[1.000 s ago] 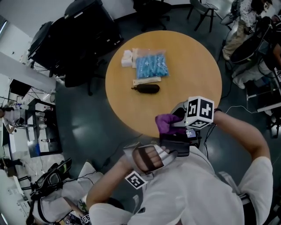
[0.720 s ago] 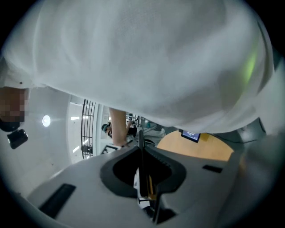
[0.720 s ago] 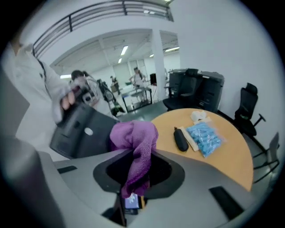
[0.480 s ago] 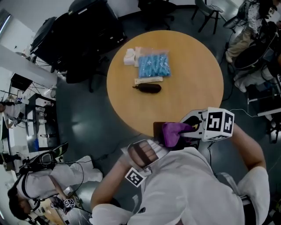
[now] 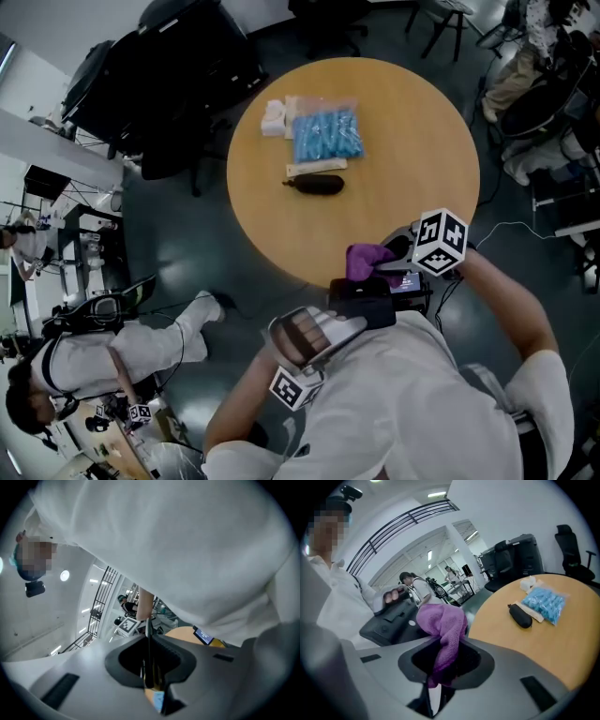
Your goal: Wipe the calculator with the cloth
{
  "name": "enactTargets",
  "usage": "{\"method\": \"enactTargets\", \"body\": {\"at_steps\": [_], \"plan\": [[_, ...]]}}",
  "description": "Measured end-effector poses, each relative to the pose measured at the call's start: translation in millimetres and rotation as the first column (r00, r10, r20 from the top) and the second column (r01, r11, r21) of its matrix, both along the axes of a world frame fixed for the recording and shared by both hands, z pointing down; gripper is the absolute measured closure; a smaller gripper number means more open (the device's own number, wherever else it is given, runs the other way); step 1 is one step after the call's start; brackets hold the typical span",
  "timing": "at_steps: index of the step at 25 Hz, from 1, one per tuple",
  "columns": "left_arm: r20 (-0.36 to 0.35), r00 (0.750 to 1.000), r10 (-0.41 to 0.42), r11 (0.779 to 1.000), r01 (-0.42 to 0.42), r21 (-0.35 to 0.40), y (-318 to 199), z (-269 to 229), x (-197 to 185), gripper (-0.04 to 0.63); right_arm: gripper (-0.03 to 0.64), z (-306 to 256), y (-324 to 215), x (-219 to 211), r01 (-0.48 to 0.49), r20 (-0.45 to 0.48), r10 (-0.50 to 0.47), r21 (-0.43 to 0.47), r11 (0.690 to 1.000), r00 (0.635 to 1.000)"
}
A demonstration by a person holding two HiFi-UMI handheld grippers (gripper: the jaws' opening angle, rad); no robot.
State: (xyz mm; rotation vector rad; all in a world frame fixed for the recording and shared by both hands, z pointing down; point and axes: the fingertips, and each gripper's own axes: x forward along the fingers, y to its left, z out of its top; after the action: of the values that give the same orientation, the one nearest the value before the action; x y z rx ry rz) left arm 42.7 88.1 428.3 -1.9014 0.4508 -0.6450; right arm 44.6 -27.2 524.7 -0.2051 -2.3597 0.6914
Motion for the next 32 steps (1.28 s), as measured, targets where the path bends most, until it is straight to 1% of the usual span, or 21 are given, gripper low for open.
{"method": "enactTargets", "body": {"at_steps": [3, 5, 6, 7, 8, 9, 10, 11, 12, 13, 14, 17, 20, 22, 23, 24, 25, 26, 28, 30, 32], "plan": [[-0.058, 0.995, -0.078, 0.995, 0.074, -0.069, -13, 0, -8, 0.549, 0.532, 43, -15, 7, -0.057, -0.056, 0.056, -0.016, 0.998, 0.997], [-0.113, 0.978, -0.178, 0.973, 0.158, -0.168, -32, 4, -18, 0.549, 0.532, 67, -30, 14, -0.149, -0.058, 0.145, -0.067, 0.987, 0.988], [-0.155, 0.96, -0.233, 0.951, 0.192, -0.242, -42, 8, -26, 0.549, 0.532, 76, -37, 18, -0.208, -0.051, 0.204, -0.09, 0.974, 0.978], [-0.205, 0.935, -0.291, 0.921, 0.215, -0.326, -53, 11, -34, 0.549, 0.532, 81, -44, 23, -0.265, -0.041, 0.262, -0.106, 0.958, 0.964], [-0.259, 0.899, -0.352, 0.883, 0.227, -0.411, -64, 14, -43, 0.549, 0.532, 83, -50, 29, -0.317, -0.028, 0.316, -0.117, 0.941, 0.948], [-0.316, 0.854, -0.413, 0.842, 0.226, -0.49, -77, 18, -53, 0.549, 0.532, 82, -55, 34, -0.363, -0.012, 0.365, -0.125, 0.923, 0.931], [-0.374, 0.799, -0.471, 0.802, 0.211, -0.56, -91, 21, -62, 0.549, 0.532, 79, -58, 40, -0.403, 0.004, 0.407, -0.13, 0.906, 0.913], [-0.424, 0.734, -0.53, 0.758, 0.186, -0.626, -104, 26, -70, 0.551, 0.532, 75, -60, 46, -0.438, 0.019, 0.444, -0.129, 0.89, 0.896], [-0.449, 0.66, -0.603, 0.696, 0.159, -0.7, -117, 38, -80, 0.549, 0.532, 71, -61, 52, -0.469, 0.03, 0.476, -0.125, 0.874, 0.879], [-0.444, 0.583, -0.681, 0.617, 0.13, -0.776, -129, 58, -90, 0.551, 0.533, 68, -62, 58, -0.498, 0.039, 0.505, -0.123, 0.859, 0.862], [-0.43, 0.513, -0.743, 0.547, 0.096, -0.831, -142, 82, -100, 0.551, 0.534, 65, -63, 63, -0.525, 0.047, 0.534, -0.125, 0.842, 0.844], [-0.393, 0.329, -0.858, 0.406, -0.033, -0.913, -177, 154, -120, 0.551, 0.533, 65, -60, 79, -0.595, 0.049, 0.608, -0.156, 0.788, 0.793], [-0.292, 0.173, -0.941, 0.262, -0.174, -0.949, -195, 221, -129, 0.551, 0.534, 68, -51, 94, -0.648, 0.032, 0.663, -0.183, 0.739, 0.748], [-0.205, 0.065, -0.977, 0.178, -0.288, -0.941, -198, 261, -133, 0.551, 0.532, 68, -46, 100, -0.675, 0.022, 0.691, -0.195, 0.712, 0.722], [-0.162, 0.012, -0.987, 0.147, -0.354, -0.924, -197, 277, -135, 0.551, 0.534, 69, -44, 103, -0.686, 0.016, 0.702, -0.198, 0.7, 0.712], [-0.123, -0.032, -0.992, 0.125, -0.414, -0.902, -195, 291, -136, 0.551, 0.532, 69, -42, 105, -0.695, 0.01, 0.711, -0.2, 0.69, 0.703], [-0.092, -0.063, -0.994, 0.11, -0.462, -0.88, -192, 302, -136, 0.551, 0.534, 70, -39, 107, -0.704, 0.004, 0.719, -0.203, 0.681, 0.695], [-0.068, -0.083, -0.994, 0.101, -0.499, -0.861, -190, 310, -134, 0.551, 0.532, 70, -37, 109, -0.71, 0.002, 0.726, -0.208, 0.673, 0.687], [-0.033, -0.105, -0.994, 0.086, -0.553, -0.828, -189, 322, -129, 0.551, 0.532, 68, -35, 112, -0.719, 0.01, 0.742, -0.236, 0.654, 0.671], [-0.004, -0.103, -0.995, 0.062, -0.57, -0.819, -192, 333, -126, 0.551, 0.532, 64, -35, 113, -0.725, 0.023, 0.755, -0.264, 0.637, 0.655], [0.019, -0.073, -0.997, 0.024, -0.541, -0.841, -194, 344, -124, 0.551, 0.534, 63, -34, 113, -0.728, 0.024, 0.759, -0.263, 0.633, 0.65]]}}
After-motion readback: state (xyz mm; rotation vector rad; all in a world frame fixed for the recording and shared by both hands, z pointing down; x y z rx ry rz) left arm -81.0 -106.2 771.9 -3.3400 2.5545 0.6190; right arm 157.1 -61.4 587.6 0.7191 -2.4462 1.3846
